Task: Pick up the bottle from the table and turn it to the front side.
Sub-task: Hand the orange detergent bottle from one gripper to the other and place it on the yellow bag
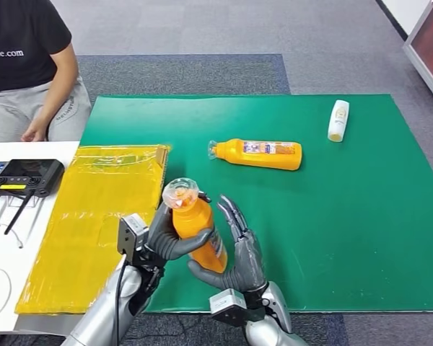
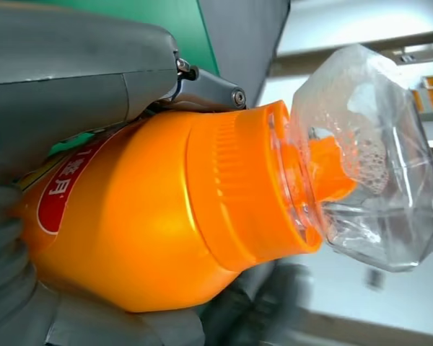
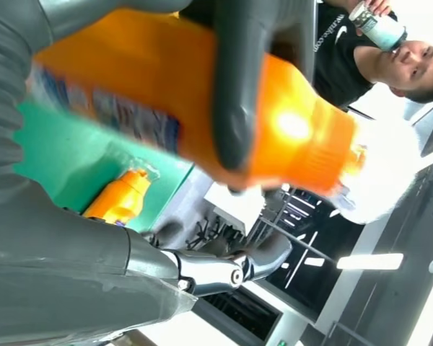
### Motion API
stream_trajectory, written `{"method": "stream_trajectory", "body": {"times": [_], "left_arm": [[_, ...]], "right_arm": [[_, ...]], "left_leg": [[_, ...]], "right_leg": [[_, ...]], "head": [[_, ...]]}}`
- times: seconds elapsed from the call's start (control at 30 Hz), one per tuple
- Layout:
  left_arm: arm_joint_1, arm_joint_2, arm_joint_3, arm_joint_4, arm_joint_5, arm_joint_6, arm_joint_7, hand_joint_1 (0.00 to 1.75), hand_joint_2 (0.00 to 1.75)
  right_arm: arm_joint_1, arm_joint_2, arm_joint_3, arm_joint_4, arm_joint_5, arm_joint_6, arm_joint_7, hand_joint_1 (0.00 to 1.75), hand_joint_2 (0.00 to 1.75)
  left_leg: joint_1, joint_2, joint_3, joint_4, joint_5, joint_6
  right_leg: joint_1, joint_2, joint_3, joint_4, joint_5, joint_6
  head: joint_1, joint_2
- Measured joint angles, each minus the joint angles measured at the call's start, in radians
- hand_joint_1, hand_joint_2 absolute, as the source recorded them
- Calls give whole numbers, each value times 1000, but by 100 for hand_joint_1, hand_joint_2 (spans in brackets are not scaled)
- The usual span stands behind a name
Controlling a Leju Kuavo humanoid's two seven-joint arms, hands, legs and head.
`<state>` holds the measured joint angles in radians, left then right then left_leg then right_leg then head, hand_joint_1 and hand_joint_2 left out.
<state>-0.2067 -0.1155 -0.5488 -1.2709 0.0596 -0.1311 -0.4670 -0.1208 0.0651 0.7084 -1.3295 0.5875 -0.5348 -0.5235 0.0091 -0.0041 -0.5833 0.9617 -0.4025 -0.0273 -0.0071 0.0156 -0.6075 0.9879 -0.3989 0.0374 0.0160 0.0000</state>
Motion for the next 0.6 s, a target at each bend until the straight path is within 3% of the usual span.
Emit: {"method": "stream_trajectory", "body": {"times": [0.2, 0.33, 0.6], "left_arm": [[13, 97, 25, -14, -238, 54, -12, 175, 175], [19, 146, 50, -48, -362, 105, -26, 175, 175], [33, 235, 68, -117, -548, 185, -21, 175, 175]], "right_arm": [[32, 4, 0, -13, -4, -16, -3, 0, 0], [49, 6, -1, -16, -5, -15, -7, 0, 175], [65, 8, -9, -17, -7, -5, -8, 0, 175]], "left_leg": [[0, 0, 0, 0, 0, 0], [0, 0, 0, 0, 0, 0], [0, 0, 1, 0, 2, -2]], "right_leg": [[1, 0, 0, 1, 0, 0], [1, 0, 1, 1, 0, -1], [1, 0, 1, 1, 1, -2]], "head": [[0, 0], [0, 0], [0, 0]]}}
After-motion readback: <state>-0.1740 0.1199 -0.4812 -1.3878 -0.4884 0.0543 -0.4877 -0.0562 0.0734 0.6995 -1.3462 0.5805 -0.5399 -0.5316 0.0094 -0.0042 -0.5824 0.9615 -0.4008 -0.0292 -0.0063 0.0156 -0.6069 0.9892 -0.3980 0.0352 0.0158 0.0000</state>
